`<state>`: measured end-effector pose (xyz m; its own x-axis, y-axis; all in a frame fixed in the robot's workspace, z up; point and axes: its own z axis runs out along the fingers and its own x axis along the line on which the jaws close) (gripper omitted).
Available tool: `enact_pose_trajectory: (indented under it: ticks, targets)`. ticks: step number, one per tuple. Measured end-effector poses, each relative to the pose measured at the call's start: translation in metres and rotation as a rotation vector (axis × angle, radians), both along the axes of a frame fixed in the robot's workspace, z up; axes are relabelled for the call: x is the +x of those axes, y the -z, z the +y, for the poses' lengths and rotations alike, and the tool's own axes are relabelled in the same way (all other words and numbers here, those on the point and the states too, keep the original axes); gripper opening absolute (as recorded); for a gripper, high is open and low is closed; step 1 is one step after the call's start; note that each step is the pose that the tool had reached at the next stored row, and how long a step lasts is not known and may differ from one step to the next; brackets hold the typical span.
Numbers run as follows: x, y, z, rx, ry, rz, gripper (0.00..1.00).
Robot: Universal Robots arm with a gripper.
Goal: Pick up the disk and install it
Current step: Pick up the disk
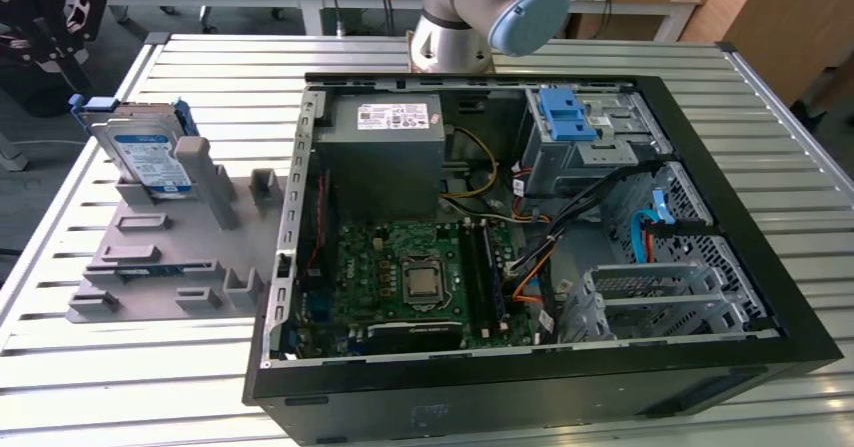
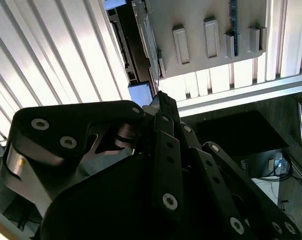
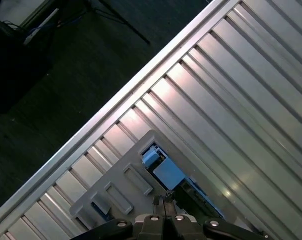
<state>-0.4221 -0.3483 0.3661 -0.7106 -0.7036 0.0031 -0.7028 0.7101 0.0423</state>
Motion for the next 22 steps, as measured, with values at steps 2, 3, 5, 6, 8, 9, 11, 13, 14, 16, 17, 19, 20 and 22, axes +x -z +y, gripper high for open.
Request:
enact_pose_trajectory:
  ticks: [2,3,5,6,8,9,11,13,14,16,17,19,20,22]
  targets:
    - [-0.0001,0.0000,0.0000,0.0000,-0.014,0.0000,0.11]
    - [-0.0001,0.0000,0.0000,0.0000,-0.022,-0.0003,0.11]
    - [-0.0001,0.0000,0.0000,0.0000,-0.040,-0.0011,0.11]
    - [-0.0001,0.0001,0.0000,0.0000,-0.049,-0.0015,0.11]
    - [-0.0001,0.0001,0.0000,0.0000,-0.068,-0.0023,0.11]
    - [-0.0001,0.0001,0.0000,0.0000,-0.077,-0.0029,0.11]
    - [-0.0001,0.0001,0.0000,0.0001,-0.096,-0.0039,0.11]
    - [-0.0001,0.0001,0.0000,0.0004,-0.115,-0.0046,0.11]
    - [-0.0001,0.0001,0.0000,0.0005,-0.126,-0.0047,0.11]
    - [-0.0001,0.0002,0.0000,0.0011,-0.153,-0.0051,0.11]
    - [-0.0001,0.0002,0.0000,0.0015,-0.168,-0.0054,0.11]
    - [-0.0001,0.0004,0.0000,0.0033,-0.197,-0.0070,0.11]
    - [-0.0001,0.0004,0.0001,0.0048,-0.212,-0.0082,0.11]
    - [-0.0002,0.0006,0.0000,0.0076,-0.238,-0.0119,0.11]
